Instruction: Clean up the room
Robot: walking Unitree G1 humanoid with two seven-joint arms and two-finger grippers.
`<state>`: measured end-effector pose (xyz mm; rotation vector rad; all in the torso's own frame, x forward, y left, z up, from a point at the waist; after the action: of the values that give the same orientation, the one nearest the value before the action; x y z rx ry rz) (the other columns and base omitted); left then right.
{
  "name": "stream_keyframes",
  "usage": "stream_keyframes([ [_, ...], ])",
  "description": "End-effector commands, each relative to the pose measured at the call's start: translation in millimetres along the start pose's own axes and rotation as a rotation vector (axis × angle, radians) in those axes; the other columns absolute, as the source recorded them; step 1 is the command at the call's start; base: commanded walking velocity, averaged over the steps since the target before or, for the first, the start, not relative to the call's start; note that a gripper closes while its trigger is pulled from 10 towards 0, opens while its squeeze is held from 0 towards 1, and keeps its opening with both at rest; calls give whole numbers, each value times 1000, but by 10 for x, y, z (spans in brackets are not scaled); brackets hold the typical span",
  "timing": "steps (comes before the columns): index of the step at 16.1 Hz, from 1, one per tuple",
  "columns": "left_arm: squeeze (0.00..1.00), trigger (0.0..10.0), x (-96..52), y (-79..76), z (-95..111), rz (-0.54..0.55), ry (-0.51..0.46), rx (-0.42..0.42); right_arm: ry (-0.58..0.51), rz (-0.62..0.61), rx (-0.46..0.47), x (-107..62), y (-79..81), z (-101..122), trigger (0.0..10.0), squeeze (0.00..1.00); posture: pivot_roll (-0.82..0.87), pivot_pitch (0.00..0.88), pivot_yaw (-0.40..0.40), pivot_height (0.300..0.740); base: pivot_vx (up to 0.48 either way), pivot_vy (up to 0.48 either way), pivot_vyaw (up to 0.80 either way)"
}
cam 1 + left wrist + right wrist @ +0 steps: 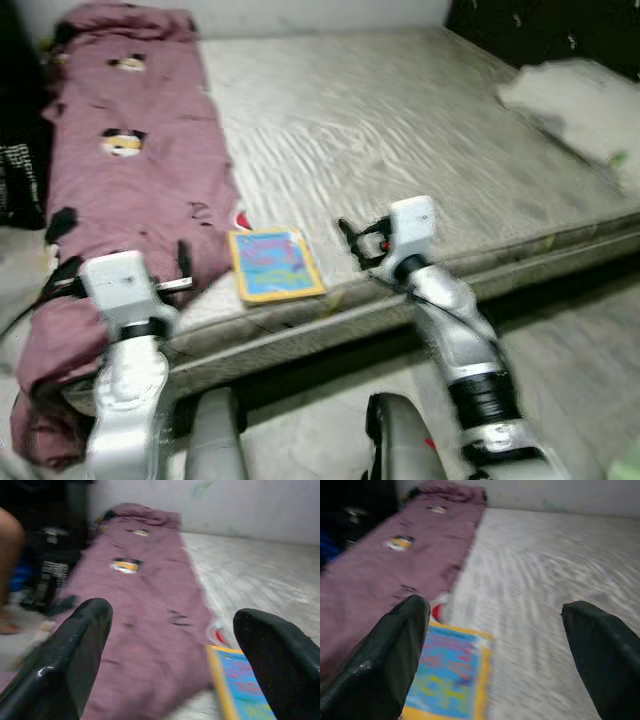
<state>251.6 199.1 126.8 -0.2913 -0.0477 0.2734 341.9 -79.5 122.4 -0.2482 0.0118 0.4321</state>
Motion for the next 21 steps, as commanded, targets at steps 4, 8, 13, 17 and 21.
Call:
stream_keyframes([
  [4, 0, 10000, 10, -85, -14, -25, 8, -14, 28, -25, -11, -32, -111, -60, 10000, 0, -38, 0, -34, 580, 0, 480, 0],
  [8, 0, 10000, 12, -101, -10, -34, 3, -6, 28, -25, -11, -30, -114, -59, 10000, 0, -37, 0, -34, 580, 0, 0, 0],
  [13, 0, 10000, 0, -116, 14, -49, -13, -13, 30, -27, -15, -31, -115, -61, 10000, 0, -37, 0, -36, 580, 0, 0, 0],
  [17, 0, 10000, -2, -122, 12, -53, -13, -14, 30, -28, -14, -33, -118, -64, 10000, 0, -37, 0, -35, 580, 147, 0, 0],
  [21, 0, 10000, -1, -125, 13, -55, -14, -14, 30, -30, -13, -32, -120, -63, 10000, 0, -37, 0, -35, 580, 339, 0, 0],
])
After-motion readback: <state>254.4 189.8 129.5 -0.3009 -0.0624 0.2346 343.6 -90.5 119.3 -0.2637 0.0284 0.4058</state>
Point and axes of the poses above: a point about 5 cm out from each wrist's last joint towards the gripper, its own x axis pointing out of the wrist towards the gripper, its own z axis along the axis of the wrist's last joint, y = z × x, the point moved 2 cm from there along x, pointing out of the wrist towards the gripper, and after that the axes turned 15 degrees about -x, right-handed, at the moved point
